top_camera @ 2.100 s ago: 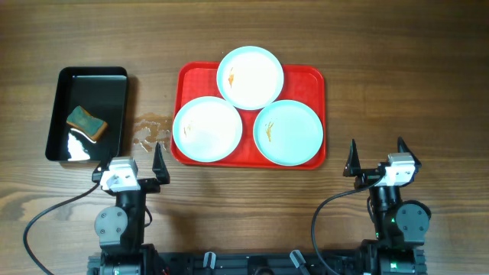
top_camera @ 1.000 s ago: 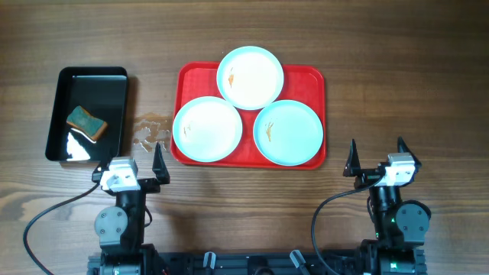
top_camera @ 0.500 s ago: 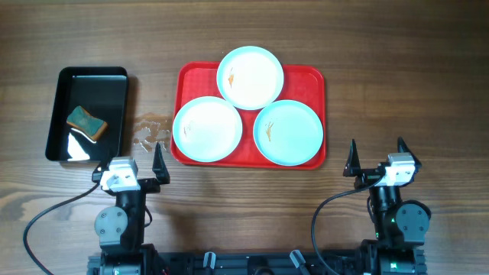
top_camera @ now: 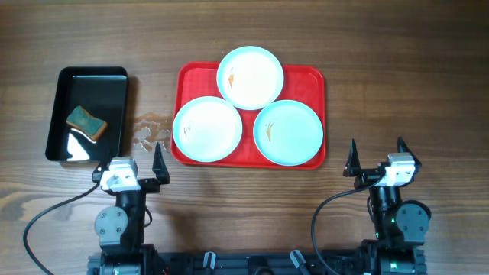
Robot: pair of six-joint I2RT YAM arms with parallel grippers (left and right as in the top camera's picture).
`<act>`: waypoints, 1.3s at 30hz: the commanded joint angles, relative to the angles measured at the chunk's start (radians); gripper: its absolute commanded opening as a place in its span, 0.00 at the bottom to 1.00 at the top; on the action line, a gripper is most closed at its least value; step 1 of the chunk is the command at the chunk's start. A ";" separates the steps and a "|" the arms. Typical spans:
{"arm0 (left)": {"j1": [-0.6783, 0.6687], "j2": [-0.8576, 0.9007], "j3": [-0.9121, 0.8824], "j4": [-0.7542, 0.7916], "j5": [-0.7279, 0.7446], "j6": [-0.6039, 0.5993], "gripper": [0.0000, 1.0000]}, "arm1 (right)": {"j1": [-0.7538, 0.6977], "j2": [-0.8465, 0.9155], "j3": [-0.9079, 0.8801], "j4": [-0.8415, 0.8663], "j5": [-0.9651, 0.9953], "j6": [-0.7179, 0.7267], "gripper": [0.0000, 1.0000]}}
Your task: Clean dirty plates on tray and stack at the side
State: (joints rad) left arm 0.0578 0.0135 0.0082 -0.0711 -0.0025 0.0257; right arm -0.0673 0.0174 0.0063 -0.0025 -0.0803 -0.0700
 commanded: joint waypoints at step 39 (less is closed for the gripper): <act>0.072 0.274 0.401 -0.025 0.422 -0.180 1.00 | -0.005 -0.007 -0.001 0.003 0.014 -0.008 1.00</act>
State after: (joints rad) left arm 0.1196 0.1333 0.2359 0.0612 0.7078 -0.3603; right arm -0.0673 0.0174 0.0063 -0.0029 -0.0803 -0.0700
